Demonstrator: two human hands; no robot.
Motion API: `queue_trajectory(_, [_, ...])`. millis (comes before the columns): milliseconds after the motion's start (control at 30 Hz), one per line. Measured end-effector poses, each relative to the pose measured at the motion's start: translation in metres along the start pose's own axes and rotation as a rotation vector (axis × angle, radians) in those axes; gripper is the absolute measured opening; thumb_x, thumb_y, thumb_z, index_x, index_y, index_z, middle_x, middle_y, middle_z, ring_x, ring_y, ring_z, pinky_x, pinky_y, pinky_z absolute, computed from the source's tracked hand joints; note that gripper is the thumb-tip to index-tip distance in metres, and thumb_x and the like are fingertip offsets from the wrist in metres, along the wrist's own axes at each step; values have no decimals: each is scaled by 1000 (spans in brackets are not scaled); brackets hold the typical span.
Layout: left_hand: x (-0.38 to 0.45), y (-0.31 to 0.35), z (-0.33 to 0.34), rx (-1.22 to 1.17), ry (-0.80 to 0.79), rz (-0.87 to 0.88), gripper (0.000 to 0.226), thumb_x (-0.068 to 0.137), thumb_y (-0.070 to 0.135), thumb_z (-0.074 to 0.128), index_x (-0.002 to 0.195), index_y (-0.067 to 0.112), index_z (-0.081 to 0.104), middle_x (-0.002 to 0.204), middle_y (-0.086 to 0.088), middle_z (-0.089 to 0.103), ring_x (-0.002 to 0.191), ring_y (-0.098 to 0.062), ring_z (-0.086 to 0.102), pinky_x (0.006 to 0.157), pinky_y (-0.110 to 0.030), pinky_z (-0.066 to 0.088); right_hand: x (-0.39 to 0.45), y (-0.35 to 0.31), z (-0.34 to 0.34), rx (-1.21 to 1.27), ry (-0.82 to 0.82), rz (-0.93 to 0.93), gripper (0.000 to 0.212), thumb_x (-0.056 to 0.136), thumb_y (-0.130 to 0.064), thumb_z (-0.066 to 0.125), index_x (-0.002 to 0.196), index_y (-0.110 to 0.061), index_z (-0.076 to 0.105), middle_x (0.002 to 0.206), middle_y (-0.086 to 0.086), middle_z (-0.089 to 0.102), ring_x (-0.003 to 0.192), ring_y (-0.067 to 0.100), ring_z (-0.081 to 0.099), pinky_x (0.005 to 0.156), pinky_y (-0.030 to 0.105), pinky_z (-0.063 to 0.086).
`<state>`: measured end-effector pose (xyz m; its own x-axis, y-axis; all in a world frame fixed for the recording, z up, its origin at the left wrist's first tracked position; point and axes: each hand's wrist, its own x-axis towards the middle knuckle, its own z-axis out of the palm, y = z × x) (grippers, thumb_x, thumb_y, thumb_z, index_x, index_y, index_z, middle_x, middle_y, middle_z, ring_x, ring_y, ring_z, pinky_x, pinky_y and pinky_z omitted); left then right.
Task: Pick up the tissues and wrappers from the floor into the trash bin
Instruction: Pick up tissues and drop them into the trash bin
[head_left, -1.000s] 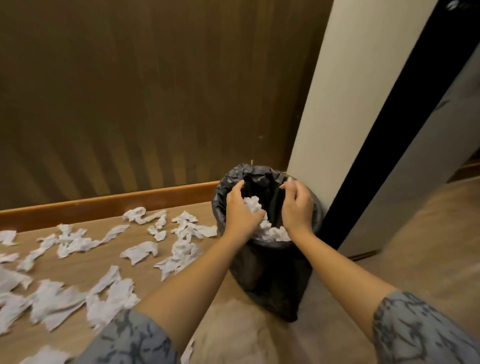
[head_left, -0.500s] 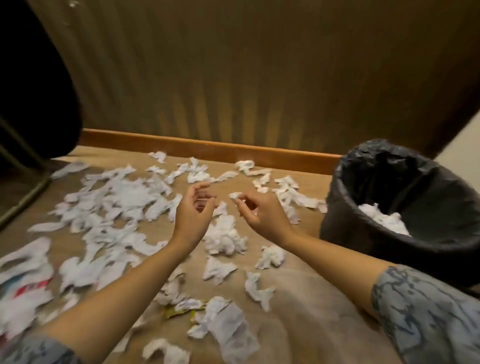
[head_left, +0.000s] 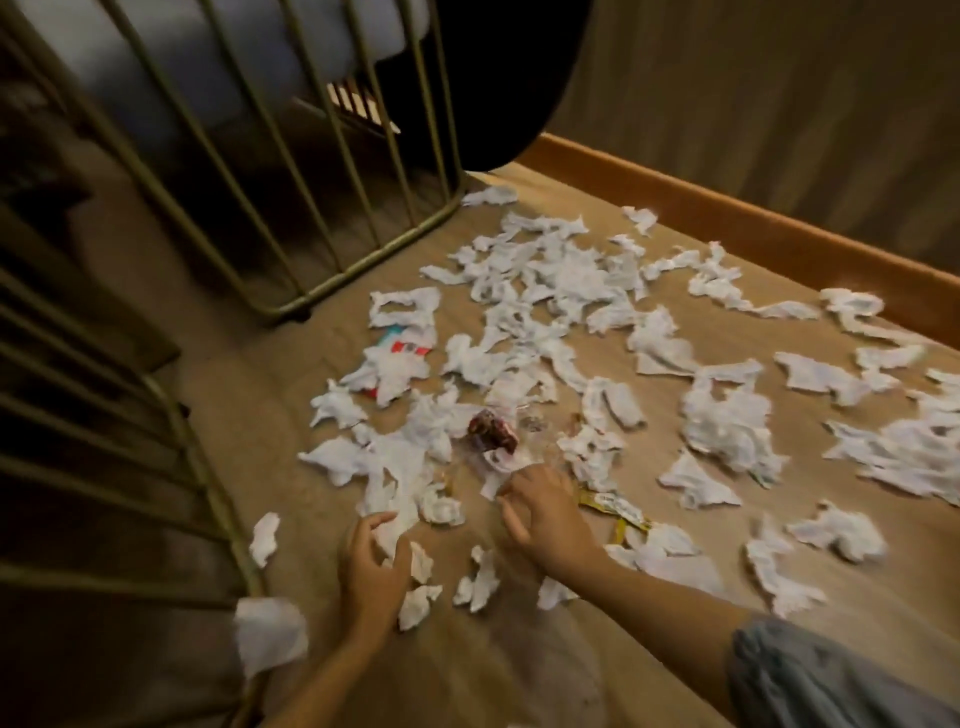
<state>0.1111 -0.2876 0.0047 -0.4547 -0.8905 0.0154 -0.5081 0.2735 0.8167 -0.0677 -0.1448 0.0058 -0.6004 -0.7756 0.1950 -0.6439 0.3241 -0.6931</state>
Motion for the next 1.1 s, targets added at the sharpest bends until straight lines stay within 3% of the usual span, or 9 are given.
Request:
queue_trajectory(167, [-24, -62, -30, 344, 204, -96, 75, 61, 39, 87, 120, 7, 55, 138, -18, 44, 132, -34, 34, 108, -49, 30, -45, -11, 35, -161, 14, 309, 51, 88, -68, 42, 120, -31, 57, 138, -1, 47, 134, 25, 36, 112, 59, 19])
queue_trajectory(300, [-40, -80, -30, 346, 189, -174, 93, 59, 42, 87, 134, 8, 44, 152, -18, 27, 143, -31, 18, 114, -52, 22, -77, -20, 48, -215, -86, 459, 82, 80, -84, 30, 146, -36, 30, 160, 7, 12, 148, 29, -2, 112, 56, -18])
queue_trajectory(400, [-48, -73, -15, 238, 174, -216, 94, 61, 51, 81, 135, 7, 42, 150, -17, 31, 142, -29, 22, 112, -48, 26, -85, -18, 51, -125, -150, 442, 89, 77, -86, 34, 151, -38, 20, 162, 4, -7, 147, 25, -18, 118, 55, -3])
queue_trajectory(533, [-48, -62, 13, 109, 45, -21, 76, 71, 48, 76, 131, 9, 47, 144, -10, 40, 137, -17, 30, 109, -37, 31, -81, -16, 53, -35, -259, 296, 83, 81, -77, 46, 149, -48, 9, 156, -3, -29, 144, 20, -27, 115, 40, 6])
queue_trajectory(733, [-29, -54, 32, 54, -36, 251, 32, 85, 3, 64, 115, 13, 61, 128, 2, 54, 124, -13, 49, 97, -46, 48, -73, -2, 67, -134, -379, -108, 54, 96, -46, 51, 147, -39, 33, 161, 8, 11, 148, 28, 11, 117, 46, 20])
queue_trajectory(833, [-29, -57, 22, 150, 13, 402, 29, 83, 27, 65, 108, 13, 65, 124, 4, 56, 122, -19, 50, 100, -51, 43, -77, 4, 67, -211, -343, -136, 42, 99, -44, 41, 139, -32, 46, 152, 13, 37, 143, 31, 27, 111, 55, 33])
queue_trajectory(900, [-32, -59, 15, 323, 66, 338, 58, 71, 59, 67, 112, 18, 62, 135, -1, 51, 133, -25, 38, 110, -48, 27, -79, 8, 62, -210, -306, -97, 42, 98, -47, 41, 134, -28, 50, 146, 12, 42, 140, 29, 28, 106, 55, 38])
queue_trajectory(1000, [-38, -67, 12, 508, -40, 227, 104, 55, 87, 58, 139, 27, 42, 156, -8, 25, 147, -30, 10, 116, -49, 7, -73, 13, 56, -223, -286, -70, 48, 97, -57, 40, 138, -34, 44, 157, 9, 24, 147, 29, 12, 116, 51, 20])
queue_trajectory(1100, [-27, -74, 20, 515, -132, 187, 103, 66, 86, 46, 150, 36, 16, 160, -11, 4, 147, -31, -7, 116, -56, 11, -61, 14, 58, -258, -359, -189, 52, 101, -55, 30, 146, -31, 37, 161, 7, 14, 149, 26, 5, 118, 46, 8])
